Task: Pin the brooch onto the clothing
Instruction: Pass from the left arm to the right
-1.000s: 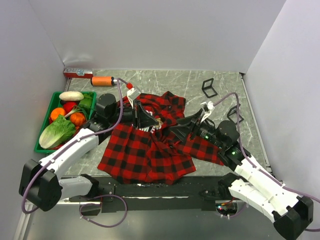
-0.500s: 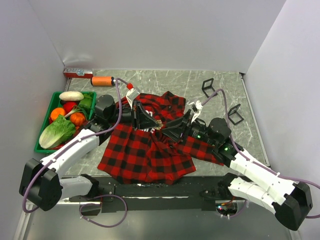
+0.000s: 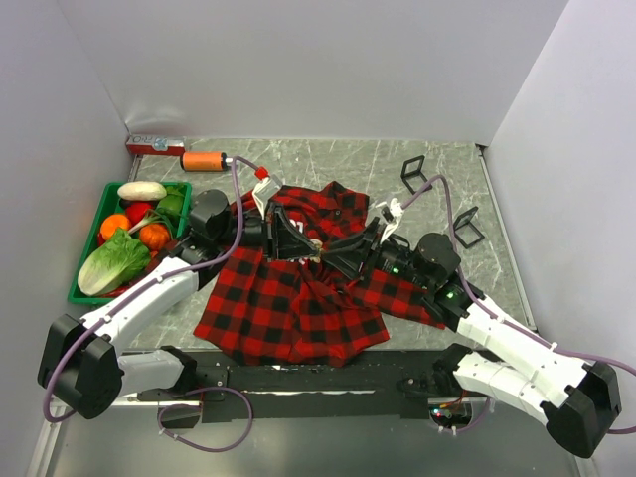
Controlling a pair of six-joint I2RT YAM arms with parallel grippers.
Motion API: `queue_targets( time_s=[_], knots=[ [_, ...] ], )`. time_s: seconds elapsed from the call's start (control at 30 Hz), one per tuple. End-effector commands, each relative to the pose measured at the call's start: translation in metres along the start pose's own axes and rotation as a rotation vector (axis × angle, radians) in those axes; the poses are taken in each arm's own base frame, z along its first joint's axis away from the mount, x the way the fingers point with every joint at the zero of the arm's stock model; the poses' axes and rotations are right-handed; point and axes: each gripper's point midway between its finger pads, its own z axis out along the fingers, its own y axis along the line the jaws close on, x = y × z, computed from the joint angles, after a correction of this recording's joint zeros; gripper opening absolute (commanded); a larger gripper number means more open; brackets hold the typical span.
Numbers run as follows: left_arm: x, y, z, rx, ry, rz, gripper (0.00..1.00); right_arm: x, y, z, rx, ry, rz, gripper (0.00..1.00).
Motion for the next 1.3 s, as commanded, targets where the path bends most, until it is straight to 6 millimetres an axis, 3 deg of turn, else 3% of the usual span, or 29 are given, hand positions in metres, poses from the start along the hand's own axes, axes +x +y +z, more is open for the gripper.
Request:
queue_targets(
  time_s=[0.0,0.17,0.23,0.37,0.67,0.83,0.97,1.27],
  knots=[
    [-0.002,-0.014,0.003,0.057,0.006,0.051,0.01,-0.039,0.018,0.003,-0.045,-0.096,-0.073,0.43],
    [-0.001,-0.014,0.004,0.053,0.008,0.049,0.01,-0.038,0.021,0.003,-0.063,-0.08,-0.077,0.34],
    [-0.002,-0.014,0.004,0.053,0.006,0.053,0.01,-0.037,0.021,0.005,-0.069,-0.068,-0.075,0.26],
    [-0.001,-0.011,0.004,0.04,0.008,0.046,0.01,-0.032,0.021,0.006,-0.073,-0.035,-0.069,0.0],
    [-0.005,-0.012,0.003,0.023,-0.013,0.064,0.01,-0.021,0.026,-0.001,-0.088,0.026,-0.044,0.0],
    [-0.006,-0.015,0.002,0.027,-0.019,0.071,0.01,-0.019,0.03,-0.005,-0.097,0.041,-0.027,0.16],
    [-0.006,-0.014,0.002,0.026,-0.02,0.068,0.01,-0.019,0.032,-0.008,-0.1,0.034,-0.023,0.19],
    [-0.006,-0.015,0.002,0.03,-0.017,0.066,0.01,-0.028,0.037,-0.011,-0.112,0.006,-0.051,0.11]
  ],
)
